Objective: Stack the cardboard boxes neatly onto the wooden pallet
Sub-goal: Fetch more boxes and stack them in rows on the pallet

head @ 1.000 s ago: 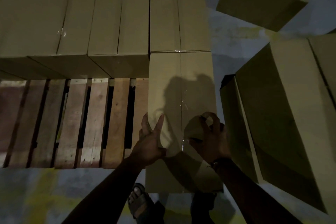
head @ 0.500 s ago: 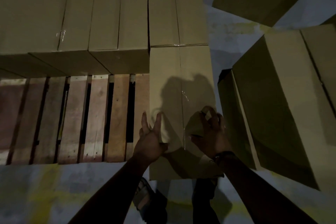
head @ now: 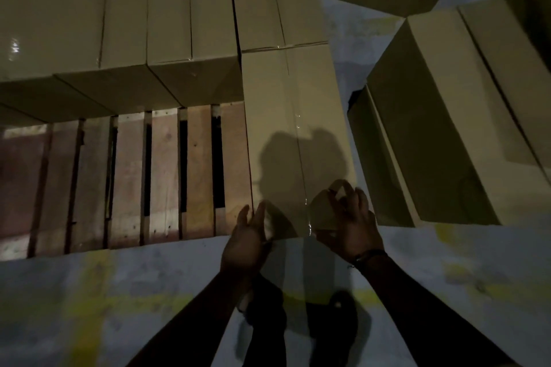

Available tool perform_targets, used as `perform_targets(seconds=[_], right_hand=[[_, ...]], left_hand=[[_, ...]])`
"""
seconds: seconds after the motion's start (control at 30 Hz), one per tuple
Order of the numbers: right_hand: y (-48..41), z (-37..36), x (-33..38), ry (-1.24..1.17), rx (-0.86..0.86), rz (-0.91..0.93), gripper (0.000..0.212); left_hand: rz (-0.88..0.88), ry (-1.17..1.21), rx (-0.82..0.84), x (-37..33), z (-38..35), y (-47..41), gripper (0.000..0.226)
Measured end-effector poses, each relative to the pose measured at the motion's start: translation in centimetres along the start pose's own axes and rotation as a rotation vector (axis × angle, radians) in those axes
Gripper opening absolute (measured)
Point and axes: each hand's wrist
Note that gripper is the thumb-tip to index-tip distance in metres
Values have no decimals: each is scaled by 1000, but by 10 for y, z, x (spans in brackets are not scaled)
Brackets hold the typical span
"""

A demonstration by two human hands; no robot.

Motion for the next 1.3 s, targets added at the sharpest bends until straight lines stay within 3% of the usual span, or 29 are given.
perform_targets(seconds=[0.13,0.23,0.33,0.6,0.9,1.03,1.3], right_hand=[[15,-16,-24,-39,24,55,86],[23,-19,-50,-202,18,47,83],[30,-11,-66,-91,52,21,72],[42,-2,-71,-2,97,-29,55],[44,-9,-59,51,83,-27,55],[44,-15,-56,-70,78,-59,59],[41,-14,-48,36,115,-89,57]], left_hand=[[-21,105,-192,-4,-8,15,74],[-25,154,-312,-2,-18,22,60],[-6,162,-359,-3,-23,31,56],[59,102,-265,-10,-44,48,66],[110,21,-122,-14,-51,47,82],[110,71,-94,-17,-49,44,82],[125,142,31,-27,-40,45,92]])
Point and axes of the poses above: each hand's wrist, its own y-axis away from the middle knuckle, its own z-axis out of the back of the hand, x = y × z, and after that the axes turned 11 degrees about -z, right-handed
